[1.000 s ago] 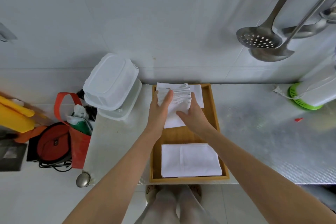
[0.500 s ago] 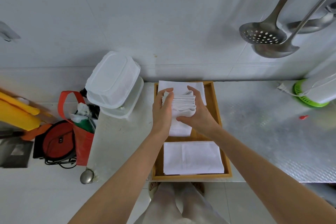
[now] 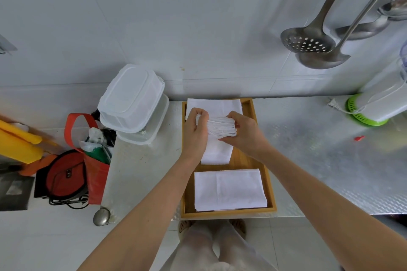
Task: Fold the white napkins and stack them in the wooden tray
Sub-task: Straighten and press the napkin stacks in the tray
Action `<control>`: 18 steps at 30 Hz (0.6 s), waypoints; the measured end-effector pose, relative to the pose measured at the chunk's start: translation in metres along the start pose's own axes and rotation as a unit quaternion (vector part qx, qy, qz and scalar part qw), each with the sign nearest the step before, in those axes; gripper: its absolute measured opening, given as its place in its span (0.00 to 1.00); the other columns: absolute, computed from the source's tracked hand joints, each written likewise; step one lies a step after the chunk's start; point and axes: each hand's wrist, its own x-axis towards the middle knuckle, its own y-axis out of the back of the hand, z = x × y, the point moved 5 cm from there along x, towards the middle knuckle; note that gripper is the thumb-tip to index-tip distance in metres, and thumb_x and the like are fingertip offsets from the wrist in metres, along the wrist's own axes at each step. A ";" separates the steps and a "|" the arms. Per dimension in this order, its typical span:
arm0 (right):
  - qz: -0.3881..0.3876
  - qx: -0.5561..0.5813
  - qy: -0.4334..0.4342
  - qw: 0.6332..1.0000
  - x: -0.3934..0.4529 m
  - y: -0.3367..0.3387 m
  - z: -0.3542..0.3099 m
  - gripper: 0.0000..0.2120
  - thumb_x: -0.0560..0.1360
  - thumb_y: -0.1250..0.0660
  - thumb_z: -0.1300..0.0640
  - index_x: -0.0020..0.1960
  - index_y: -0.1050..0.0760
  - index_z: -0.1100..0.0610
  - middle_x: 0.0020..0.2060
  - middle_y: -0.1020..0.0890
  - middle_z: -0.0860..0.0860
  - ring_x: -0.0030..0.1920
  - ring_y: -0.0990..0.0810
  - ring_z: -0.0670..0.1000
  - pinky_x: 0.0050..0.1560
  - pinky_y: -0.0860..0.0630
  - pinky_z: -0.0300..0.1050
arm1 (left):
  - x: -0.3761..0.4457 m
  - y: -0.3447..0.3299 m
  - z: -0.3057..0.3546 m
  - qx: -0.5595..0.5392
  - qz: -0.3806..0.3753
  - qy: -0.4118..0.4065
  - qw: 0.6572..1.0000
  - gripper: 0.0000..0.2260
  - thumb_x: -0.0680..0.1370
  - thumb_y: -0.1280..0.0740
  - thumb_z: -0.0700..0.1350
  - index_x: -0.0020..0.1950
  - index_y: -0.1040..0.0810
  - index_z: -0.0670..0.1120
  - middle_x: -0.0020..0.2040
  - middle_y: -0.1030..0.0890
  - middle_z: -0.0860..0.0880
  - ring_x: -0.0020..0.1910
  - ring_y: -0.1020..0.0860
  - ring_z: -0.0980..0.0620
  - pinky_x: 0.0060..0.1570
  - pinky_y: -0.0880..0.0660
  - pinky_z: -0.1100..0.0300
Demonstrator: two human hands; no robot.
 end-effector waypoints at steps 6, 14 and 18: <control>-0.014 -0.061 0.030 0.998 0.002 0.004 -0.005 0.20 0.68 0.24 0.52 0.56 0.26 0.54 0.46 0.21 0.46 0.45 0.23 0.44 0.34 0.27 0.31 | 0.007 -0.003 -0.002 0.020 -0.040 -0.006 0.999 0.07 0.82 0.41 0.48 0.47 0.28 0.48 0.46 0.22 0.51 0.47 0.25 0.55 0.35 0.31 0.71; 0.022 0.086 -0.080 0.993 0.016 0.025 -0.009 0.11 0.66 0.22 0.56 0.45 0.19 0.58 0.36 0.19 0.49 0.37 0.22 0.46 0.35 0.27 0.36 | 0.016 0.009 -0.008 0.012 -0.193 0.051 0.980 0.29 0.72 0.42 0.70 0.63 0.29 0.51 0.57 0.21 0.46 0.56 0.21 0.47 0.56 0.24 0.54; 0.066 0.263 -0.193 0.943 0.023 0.041 -0.007 0.08 0.67 0.23 0.61 0.43 0.21 0.56 0.40 0.17 0.51 0.42 0.17 0.51 0.40 0.18 0.44 | 0.019 0.016 -0.011 0.129 -0.226 0.086 0.962 0.18 0.75 0.33 0.58 0.61 0.27 0.53 0.52 0.18 0.52 0.49 0.18 0.51 0.44 0.22 0.60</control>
